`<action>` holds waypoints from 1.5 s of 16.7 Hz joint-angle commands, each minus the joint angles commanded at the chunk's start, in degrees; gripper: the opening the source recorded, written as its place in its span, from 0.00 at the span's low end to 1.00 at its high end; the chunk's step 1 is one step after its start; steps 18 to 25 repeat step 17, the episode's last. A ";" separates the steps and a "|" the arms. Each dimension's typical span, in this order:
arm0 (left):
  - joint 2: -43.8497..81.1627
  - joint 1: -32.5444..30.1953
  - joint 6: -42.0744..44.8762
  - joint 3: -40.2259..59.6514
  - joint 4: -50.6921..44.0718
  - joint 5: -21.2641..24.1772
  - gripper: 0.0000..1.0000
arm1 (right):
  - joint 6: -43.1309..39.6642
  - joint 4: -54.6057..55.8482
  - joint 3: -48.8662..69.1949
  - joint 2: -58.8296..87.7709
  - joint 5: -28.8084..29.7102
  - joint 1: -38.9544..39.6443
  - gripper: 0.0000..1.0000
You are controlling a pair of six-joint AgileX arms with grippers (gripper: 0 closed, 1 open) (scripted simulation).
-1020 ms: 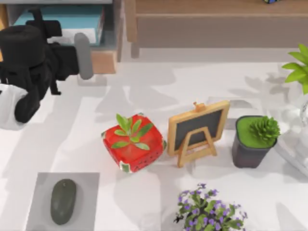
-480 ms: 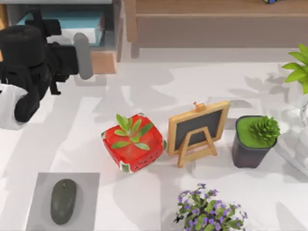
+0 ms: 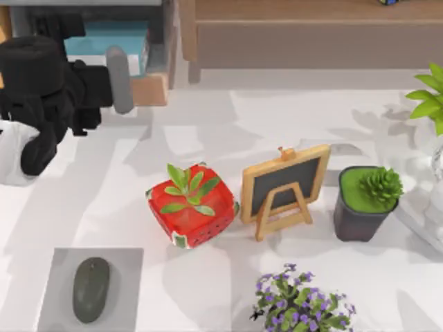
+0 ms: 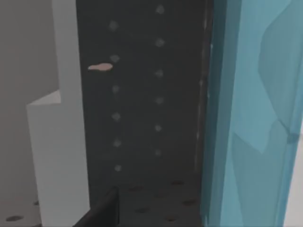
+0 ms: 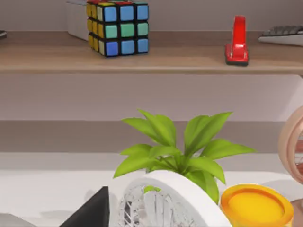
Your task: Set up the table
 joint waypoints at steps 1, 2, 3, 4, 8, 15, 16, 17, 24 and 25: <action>0.00 0.00 0.00 0.00 0.00 0.00 1.00 | 0.00 0.00 0.00 0.00 0.00 0.00 1.00; 0.00 0.00 0.00 0.00 0.00 0.00 1.00 | 0.00 0.00 0.00 0.00 0.00 0.00 1.00; 0.00 0.00 0.00 0.00 0.00 0.00 1.00 | 0.00 0.00 0.00 0.00 0.00 0.00 1.00; -0.04 -0.10 0.00 -0.06 0.00 0.00 1.00 | 0.00 0.00 0.00 0.00 0.00 0.00 1.00; -2.31 -0.42 -0.26 -2.24 0.65 -0.34 1.00 | 0.00 0.00 0.00 0.00 0.00 0.00 1.00; -8.52 -1.65 -0.48 -10.67 2.72 -1.64 1.00 | 0.00 0.00 0.00 0.00 0.00 0.00 1.00; -8.81 -1.75 -0.49 -11.49 2.82 -1.74 1.00 | 0.00 0.00 0.00 0.00 0.00 0.00 1.00; -8.88 -1.80 -0.47 -11.80 2.84 -1.77 1.00 | 0.00 0.00 0.00 0.00 0.00 0.00 1.00; -8.88 -1.80 -0.47 -11.80 2.84 -1.77 1.00 | 0.00 0.00 0.00 0.00 0.00 0.00 1.00; -8.88 -1.80 -0.47 -11.80 2.84 -1.77 1.00 | 0.00 0.00 0.00 0.00 0.00 0.00 1.00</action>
